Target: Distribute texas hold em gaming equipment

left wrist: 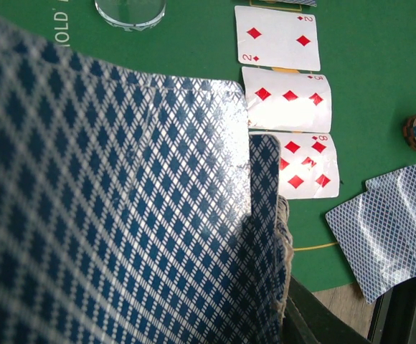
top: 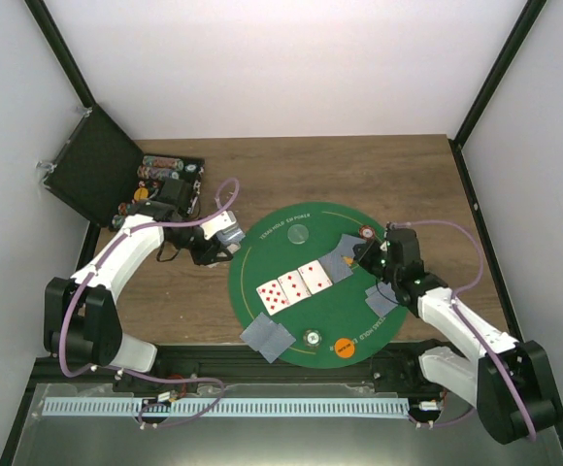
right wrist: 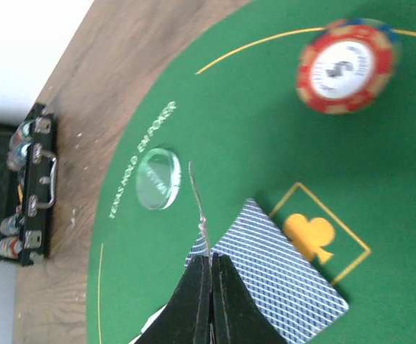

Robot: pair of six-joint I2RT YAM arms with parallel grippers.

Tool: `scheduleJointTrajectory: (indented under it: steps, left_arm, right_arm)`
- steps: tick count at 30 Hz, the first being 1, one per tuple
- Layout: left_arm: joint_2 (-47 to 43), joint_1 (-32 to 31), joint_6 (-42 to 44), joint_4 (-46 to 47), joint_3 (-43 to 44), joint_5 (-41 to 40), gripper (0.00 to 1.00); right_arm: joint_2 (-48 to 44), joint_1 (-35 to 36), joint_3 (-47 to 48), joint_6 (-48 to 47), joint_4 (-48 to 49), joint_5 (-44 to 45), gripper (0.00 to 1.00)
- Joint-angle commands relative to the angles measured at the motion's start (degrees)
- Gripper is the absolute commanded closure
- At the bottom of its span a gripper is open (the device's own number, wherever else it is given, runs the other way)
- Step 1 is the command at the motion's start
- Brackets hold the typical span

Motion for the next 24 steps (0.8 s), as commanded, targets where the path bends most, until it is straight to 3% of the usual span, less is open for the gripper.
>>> scheduleJointTrajectory:
  steps: [1, 8, 24]
  left_arm:
    - [-0.78, 0.11, 0.31, 0.46, -0.3, 1.34, 0.69]
    - [-1.48, 0.09, 0.65, 0.52, -0.71, 1.51, 0.69]
    - [-1.4, 0.09, 0.81, 0.28, -0.38, 1.34, 0.7]
  right_arm:
    - [-0.48, -2.26, -1.3, 6.76, 1.36, 3.61, 0.99]
    - [1.71, -6.74, -4.86, 10.12, 6.56, -0.14, 0.99]
    - [7.44, -7.12, -5.39, 15.98, 11.3, -0.28, 0.99]
